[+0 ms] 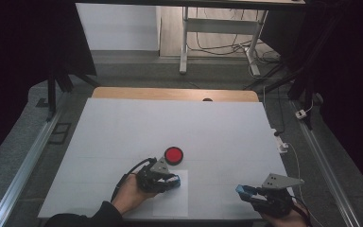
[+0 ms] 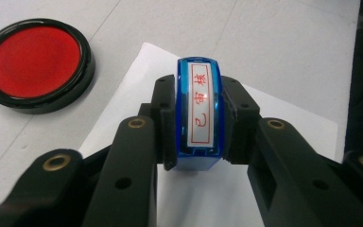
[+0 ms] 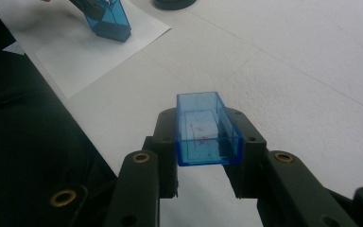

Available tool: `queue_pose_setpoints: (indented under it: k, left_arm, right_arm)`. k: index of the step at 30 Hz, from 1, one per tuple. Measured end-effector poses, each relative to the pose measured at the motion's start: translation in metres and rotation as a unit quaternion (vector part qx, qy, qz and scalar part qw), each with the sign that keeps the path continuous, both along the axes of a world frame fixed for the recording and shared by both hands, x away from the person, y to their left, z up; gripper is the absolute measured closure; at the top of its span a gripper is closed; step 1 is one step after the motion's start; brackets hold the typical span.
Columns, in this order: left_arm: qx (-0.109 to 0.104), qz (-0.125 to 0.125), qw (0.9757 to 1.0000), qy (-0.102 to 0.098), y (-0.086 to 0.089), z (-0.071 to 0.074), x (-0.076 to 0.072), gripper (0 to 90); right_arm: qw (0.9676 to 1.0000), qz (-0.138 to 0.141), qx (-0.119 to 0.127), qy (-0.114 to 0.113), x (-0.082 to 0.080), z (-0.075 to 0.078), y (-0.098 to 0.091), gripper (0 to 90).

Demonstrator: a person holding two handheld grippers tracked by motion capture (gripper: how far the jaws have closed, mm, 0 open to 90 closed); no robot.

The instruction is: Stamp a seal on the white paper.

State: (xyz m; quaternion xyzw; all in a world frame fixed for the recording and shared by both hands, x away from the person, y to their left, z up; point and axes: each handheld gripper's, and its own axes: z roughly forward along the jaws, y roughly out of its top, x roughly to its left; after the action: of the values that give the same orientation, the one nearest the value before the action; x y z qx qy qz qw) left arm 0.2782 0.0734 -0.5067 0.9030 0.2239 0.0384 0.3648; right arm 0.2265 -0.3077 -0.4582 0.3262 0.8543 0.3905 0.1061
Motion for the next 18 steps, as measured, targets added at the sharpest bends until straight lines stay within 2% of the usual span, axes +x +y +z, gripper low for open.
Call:
queue_pose_setpoints:
  k: [11,18]
  left_arm:
    - [-0.022,0.008,0.9993,0.031,0.0053,-0.0025,0.0069,70.5]
    - [-0.007,0.006,0.9998,0.015,0.0019,-0.0012,0.0028,70.5]
  right_arm:
    - [1.0000,0.001,-0.001,-0.001,0.0001,-0.0001,0.0001,68.3]
    - [1.0000,0.001,-0.002,0.000,0.0001,-0.0002,0.0003,68.3]
